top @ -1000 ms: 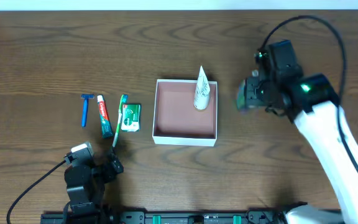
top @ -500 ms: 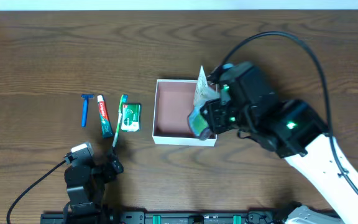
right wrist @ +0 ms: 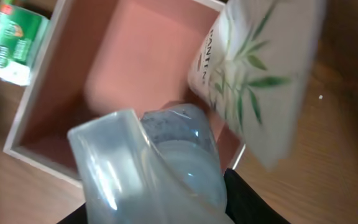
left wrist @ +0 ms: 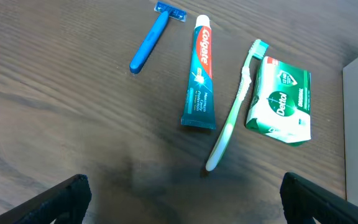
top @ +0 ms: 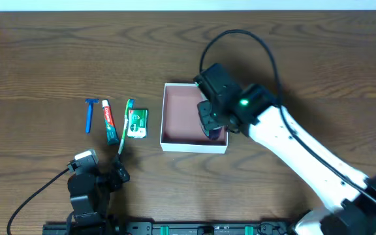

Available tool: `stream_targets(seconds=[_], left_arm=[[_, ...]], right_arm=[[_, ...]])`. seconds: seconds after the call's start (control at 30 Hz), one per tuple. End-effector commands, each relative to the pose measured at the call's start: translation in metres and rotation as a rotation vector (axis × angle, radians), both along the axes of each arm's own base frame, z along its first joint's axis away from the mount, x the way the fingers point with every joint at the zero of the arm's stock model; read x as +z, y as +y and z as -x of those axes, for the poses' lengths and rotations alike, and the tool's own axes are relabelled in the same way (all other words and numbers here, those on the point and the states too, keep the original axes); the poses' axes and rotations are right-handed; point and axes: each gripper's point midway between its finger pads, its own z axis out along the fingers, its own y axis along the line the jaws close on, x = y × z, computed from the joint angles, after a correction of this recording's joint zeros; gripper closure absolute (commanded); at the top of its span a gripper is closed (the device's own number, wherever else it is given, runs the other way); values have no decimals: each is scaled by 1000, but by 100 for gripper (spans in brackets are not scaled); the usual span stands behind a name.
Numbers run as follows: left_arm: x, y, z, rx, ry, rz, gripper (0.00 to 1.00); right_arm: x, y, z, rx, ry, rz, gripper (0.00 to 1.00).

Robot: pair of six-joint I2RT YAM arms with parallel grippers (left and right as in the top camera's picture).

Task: Pack container
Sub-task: 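Lift the body wash bottle into the box beside the tube, release, then withdraw the right gripper to the right side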

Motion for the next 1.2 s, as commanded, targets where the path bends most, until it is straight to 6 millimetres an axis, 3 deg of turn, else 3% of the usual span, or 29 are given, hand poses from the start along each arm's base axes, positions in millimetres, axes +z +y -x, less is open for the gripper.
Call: stream_targets(seconds=[0.0,0.23,0.43,0.7,0.83,0.93,1.0,1.1,1.17], left_arm=[[-4,1,1,5,5,-2,2],[-4,1,1,5,5,-2,2],[-4,1,1,5,5,-2,2],[-4,1,1,5,5,-2,2],[-4,1,1,5,5,-2,2],[-4,1,1,5,5,-2,2],[-4,1,1,5,5,-2,2],[-4,1,1,5,5,-2,2],[-4,1,1,5,5,-2,2]], right_arm=[[-1,1,-7,24,-30,35,67],[-23,-1,-5,25,13,72,60],[-26,-2,-4,18,22,76,43],[-19,-2,-3,19,6,62,43],[16,-7,-5,5,-82,21,41],[62,-27,-8,-45,-219,2,31],[92,-53,-10,-111,-318,15,28],[133,-109,-8,-281,-437,20,22],[151,-140,-5,-384,-479,-2,18]])
